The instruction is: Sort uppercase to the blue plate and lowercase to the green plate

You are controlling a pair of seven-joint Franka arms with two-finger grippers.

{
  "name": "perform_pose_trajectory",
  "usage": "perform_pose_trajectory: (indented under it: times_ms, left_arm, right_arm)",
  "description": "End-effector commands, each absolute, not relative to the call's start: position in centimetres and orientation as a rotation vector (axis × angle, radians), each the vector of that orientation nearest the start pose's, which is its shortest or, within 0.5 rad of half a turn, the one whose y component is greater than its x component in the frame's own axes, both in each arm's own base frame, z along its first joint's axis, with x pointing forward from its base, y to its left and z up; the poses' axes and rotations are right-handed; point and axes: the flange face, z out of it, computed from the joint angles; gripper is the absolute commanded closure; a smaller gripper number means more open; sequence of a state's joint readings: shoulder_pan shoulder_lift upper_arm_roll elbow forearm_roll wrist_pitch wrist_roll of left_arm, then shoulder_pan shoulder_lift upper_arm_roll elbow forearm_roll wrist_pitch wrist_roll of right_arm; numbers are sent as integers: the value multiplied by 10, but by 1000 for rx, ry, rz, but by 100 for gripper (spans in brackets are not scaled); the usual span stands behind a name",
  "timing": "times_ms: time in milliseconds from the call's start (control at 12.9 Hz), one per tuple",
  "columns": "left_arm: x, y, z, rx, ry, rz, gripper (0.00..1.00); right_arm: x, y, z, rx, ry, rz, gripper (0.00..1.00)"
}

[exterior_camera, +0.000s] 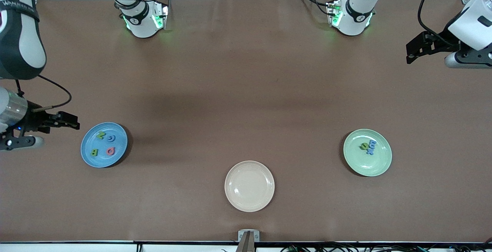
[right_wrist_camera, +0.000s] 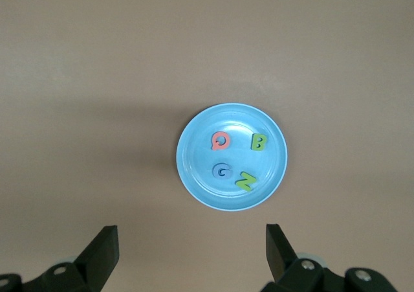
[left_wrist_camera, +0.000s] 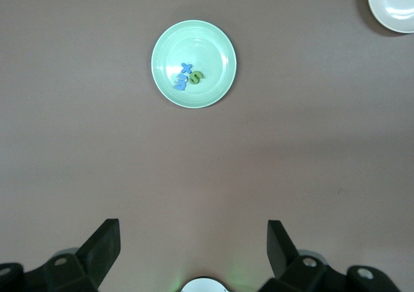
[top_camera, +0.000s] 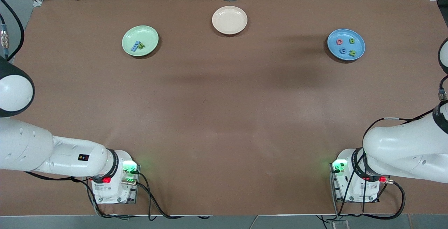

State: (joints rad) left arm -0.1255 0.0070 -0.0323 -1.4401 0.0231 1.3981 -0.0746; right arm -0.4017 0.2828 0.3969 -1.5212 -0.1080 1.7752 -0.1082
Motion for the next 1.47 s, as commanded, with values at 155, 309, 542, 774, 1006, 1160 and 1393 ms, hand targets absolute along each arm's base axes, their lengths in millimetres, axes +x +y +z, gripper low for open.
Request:
perform_pose_trajectory:
  times_ms: [155, 309, 542, 774, 1006, 1160, 1393]
  left_arm:
    - [515, -80, 672, -3131, 141, -1, 0]
    - [505, -80, 667, -3136, 125, -51, 0]
    - [516, -80, 666, -3149, 115, -61, 0]
    - [515, -80, 667, -3149, 122, -61, 0]
    - [520, -78, 659, -3148, 121, -54, 0]
    - [516, -80, 660, -3146, 112, -25, 0]
    - [517, -80, 660, -3146, 112, -28, 0]
  right_arm:
    - [605, 0, 587, -3182, -204, -153, 0]
    - [597, 0, 600, -3201, -154, -170, 0]
    - [586, 4, 617, -3204, -132, -202, 0]
    - [578, -5, 625, -3154, -87, -224, 0]
    - [559, -11, 627, -3149, -77, -243, 0]
    - [555, -17, 623, -3144, -86, -262, 0]
    - [552, -31, 624, -3117, -76, -259, 0]
